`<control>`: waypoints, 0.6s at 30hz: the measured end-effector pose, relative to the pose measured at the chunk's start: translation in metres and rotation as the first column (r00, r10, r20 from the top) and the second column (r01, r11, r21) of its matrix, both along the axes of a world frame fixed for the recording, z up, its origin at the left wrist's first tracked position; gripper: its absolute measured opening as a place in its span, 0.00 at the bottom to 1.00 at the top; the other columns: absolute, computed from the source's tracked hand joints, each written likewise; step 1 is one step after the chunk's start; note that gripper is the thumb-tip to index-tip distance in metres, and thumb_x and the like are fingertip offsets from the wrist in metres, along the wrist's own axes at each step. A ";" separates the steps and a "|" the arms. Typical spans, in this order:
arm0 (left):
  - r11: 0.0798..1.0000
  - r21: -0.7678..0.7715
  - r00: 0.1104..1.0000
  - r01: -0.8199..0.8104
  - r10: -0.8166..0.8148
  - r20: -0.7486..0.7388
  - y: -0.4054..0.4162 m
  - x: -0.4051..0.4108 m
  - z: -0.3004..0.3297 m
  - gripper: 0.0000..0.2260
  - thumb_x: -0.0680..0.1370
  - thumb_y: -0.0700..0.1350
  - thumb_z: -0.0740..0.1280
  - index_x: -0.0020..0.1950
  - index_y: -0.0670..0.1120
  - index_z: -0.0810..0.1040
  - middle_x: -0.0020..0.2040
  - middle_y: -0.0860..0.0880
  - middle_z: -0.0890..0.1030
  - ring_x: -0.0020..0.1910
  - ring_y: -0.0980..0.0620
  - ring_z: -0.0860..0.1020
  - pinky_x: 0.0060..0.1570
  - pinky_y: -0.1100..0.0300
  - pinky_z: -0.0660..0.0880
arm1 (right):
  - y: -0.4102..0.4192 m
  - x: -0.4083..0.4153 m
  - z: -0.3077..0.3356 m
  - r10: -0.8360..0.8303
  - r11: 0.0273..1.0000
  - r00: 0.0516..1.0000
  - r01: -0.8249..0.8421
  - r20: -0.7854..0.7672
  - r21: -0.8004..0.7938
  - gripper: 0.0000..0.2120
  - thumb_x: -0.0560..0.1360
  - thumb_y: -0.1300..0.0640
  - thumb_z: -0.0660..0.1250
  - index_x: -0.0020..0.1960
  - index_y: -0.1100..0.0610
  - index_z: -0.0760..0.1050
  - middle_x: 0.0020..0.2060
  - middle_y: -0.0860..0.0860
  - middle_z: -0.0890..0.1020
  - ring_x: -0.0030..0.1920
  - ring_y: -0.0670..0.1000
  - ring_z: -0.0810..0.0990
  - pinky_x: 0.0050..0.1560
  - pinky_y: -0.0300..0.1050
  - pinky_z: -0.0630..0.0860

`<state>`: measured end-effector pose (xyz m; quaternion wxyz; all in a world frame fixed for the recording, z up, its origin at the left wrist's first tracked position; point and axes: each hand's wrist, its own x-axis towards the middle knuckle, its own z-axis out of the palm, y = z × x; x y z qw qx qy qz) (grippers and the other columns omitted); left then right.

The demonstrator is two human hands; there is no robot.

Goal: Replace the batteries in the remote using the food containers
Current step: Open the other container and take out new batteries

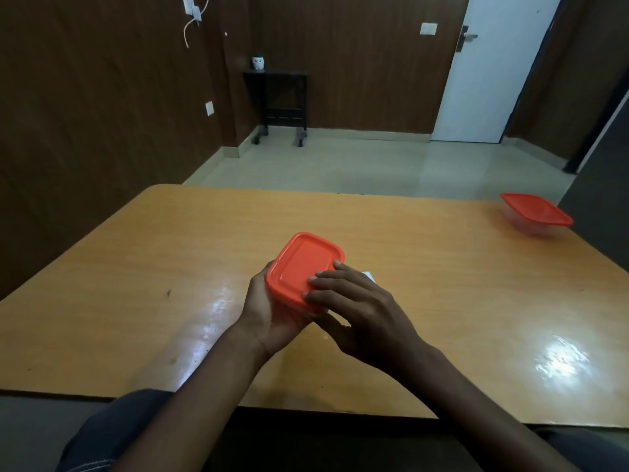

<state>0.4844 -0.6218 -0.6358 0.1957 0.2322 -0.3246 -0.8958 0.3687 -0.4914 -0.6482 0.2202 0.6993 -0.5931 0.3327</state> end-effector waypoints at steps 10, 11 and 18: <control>0.999 0.041 0.999 0.028 -0.029 0.020 0.006 0.000 0.002 0.25 0.82 0.55 0.53 0.60 0.37 0.79 0.47 0.37 0.84 0.39 0.42 0.82 0.37 0.53 0.80 | 0.011 -0.002 0.011 0.031 0.999 0.996 -0.027 -0.081 0.042 0.12 0.77 0.59 0.72 0.58 0.62 0.83 0.56 0.56 0.86 0.58 0.56 0.83 0.61 0.46 0.78; 0.999 0.039 0.999 0.031 -0.032 0.019 0.006 0.000 0.002 0.25 0.82 0.55 0.53 0.62 0.37 0.78 0.49 0.36 0.84 0.43 0.40 0.82 0.42 0.50 0.79 | 0.011 -0.003 0.013 0.037 0.999 0.997 -0.035 -0.071 0.034 0.11 0.77 0.60 0.72 0.58 0.62 0.83 0.55 0.56 0.86 0.57 0.56 0.83 0.61 0.45 0.78; 0.998 -0.006 0.998 0.055 -0.055 0.032 0.007 0.002 0.002 0.21 0.80 0.52 0.60 0.65 0.38 0.75 0.56 0.35 0.79 0.46 0.39 0.79 0.44 0.47 0.77 | 0.010 -0.005 0.022 -0.005 0.996 0.997 0.012 0.081 -0.085 0.09 0.78 0.62 0.70 0.56 0.65 0.82 0.49 0.57 0.87 0.49 0.53 0.85 0.51 0.46 0.81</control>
